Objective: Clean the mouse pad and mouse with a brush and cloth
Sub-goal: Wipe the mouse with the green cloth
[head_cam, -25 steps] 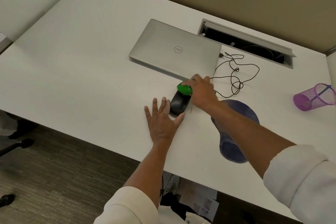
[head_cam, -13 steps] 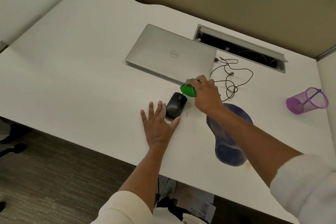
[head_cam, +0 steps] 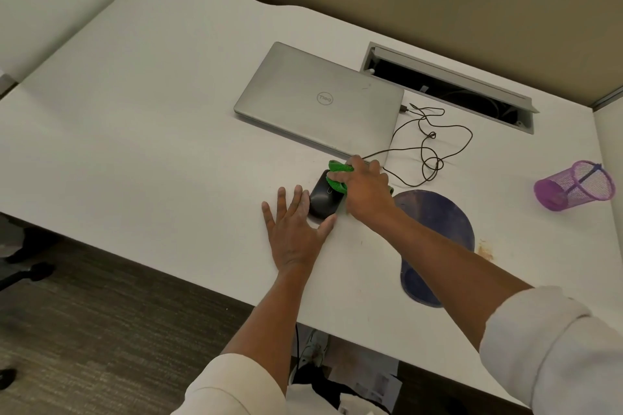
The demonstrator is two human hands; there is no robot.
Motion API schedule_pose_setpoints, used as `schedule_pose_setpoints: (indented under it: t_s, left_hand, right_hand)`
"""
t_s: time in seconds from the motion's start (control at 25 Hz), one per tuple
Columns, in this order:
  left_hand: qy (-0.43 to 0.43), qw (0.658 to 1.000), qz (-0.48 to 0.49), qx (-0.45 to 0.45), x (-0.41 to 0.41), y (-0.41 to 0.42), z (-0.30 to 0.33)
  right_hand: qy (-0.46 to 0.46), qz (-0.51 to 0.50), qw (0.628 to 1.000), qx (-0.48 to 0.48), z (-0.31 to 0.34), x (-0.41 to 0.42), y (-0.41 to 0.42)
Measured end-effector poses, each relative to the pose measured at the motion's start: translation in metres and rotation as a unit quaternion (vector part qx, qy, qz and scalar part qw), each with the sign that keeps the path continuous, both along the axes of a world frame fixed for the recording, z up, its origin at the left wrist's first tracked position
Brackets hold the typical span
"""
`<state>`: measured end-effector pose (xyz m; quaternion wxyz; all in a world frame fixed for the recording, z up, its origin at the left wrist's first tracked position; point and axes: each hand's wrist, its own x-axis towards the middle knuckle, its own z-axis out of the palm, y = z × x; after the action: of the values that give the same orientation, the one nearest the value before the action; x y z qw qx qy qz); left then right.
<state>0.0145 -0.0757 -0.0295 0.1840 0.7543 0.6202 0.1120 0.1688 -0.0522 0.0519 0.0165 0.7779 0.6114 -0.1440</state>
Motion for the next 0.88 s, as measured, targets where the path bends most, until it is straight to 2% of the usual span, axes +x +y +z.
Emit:
schedule_pose_setpoints:
  t_s: [0.12, 0.32, 0.6, 0.76, 0.88]
  left_hand:
    - [0.003, 1.000, 0.001, -0.004, 0.000, 0.000, 0.000]
    - [0.000, 1.000, 0.001, -0.001, 0.001, -0.001, 0.002]
    - [0.001, 1.000, -0.003, 0.000, 0.000, -0.001, 0.004]
    - [-0.004, 1.000, 0.000, 0.000, 0.001, 0.000, 0.003]
    - [-0.004, 1.000, 0.001, 0.004, 0.001, -0.001, 0.002]
  right_hand:
    - [0.008, -0.025, 1.000, 0.009, -0.004, 0.000, 0.001]
    - [0.083, -0.029, 0.996, 0.013, -0.001, 0.013, 0.010]
    - [0.084, -0.017, 0.996, -0.003, 0.005, 0.015, 0.027]
    - [0.172, -0.011, 0.984, -0.044, 0.013, 0.027, 0.027]
    - [0.187, -0.015, 0.982, -0.035, 0.016, 0.031, 0.031]
